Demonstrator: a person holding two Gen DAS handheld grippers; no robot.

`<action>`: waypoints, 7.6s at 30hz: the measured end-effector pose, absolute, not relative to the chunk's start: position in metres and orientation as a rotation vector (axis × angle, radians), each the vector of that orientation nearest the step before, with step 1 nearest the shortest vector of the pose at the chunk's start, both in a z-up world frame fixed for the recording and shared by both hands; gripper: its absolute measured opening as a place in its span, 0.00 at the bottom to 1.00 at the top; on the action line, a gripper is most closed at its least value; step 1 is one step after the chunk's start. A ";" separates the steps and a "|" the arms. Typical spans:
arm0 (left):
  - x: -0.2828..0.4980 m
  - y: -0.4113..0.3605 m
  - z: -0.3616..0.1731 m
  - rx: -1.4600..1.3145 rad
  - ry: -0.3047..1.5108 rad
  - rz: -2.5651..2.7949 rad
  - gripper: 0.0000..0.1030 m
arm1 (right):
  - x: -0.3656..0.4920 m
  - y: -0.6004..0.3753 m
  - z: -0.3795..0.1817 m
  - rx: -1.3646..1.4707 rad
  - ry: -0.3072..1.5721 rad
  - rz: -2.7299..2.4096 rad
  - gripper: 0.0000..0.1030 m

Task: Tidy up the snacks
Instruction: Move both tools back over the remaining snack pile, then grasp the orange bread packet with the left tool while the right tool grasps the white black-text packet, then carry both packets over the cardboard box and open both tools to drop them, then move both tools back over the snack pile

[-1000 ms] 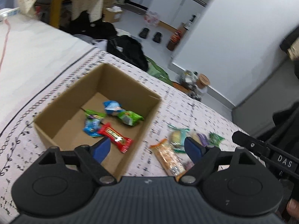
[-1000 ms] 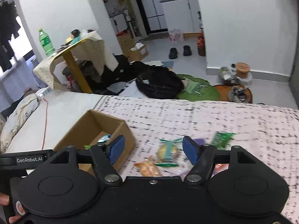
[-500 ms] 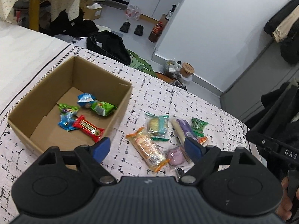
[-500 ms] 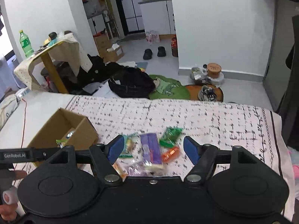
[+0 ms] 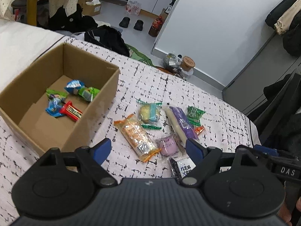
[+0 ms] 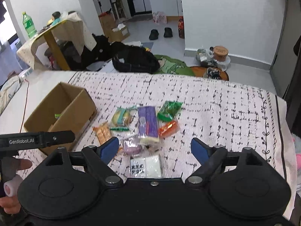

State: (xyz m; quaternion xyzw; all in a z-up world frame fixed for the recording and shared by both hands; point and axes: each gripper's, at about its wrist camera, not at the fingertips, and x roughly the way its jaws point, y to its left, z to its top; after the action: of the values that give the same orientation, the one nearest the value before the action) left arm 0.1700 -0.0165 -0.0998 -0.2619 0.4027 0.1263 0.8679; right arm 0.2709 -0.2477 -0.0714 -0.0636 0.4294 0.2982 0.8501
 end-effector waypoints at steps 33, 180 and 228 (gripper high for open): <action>0.211 -0.029 -0.166 -0.537 0.876 0.327 0.74 | 0.265 -0.220 -0.150 -0.132 1.035 0.659 0.84; 0.145 0.171 -0.059 -0.315 0.778 0.365 0.74 | 0.256 -0.054 -0.044 -0.014 0.712 0.854 0.66; 0.126 0.043 0.020 -0.335 0.728 0.224 0.91 | 0.251 -0.185 0.052 -0.200 0.676 0.717 0.95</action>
State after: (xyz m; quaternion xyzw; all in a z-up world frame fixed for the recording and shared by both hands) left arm 0.1265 0.0435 0.0205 -0.1625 0.3535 0.1086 0.9148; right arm 0.2508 -0.1852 0.0521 -0.0960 0.3239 0.3436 0.8762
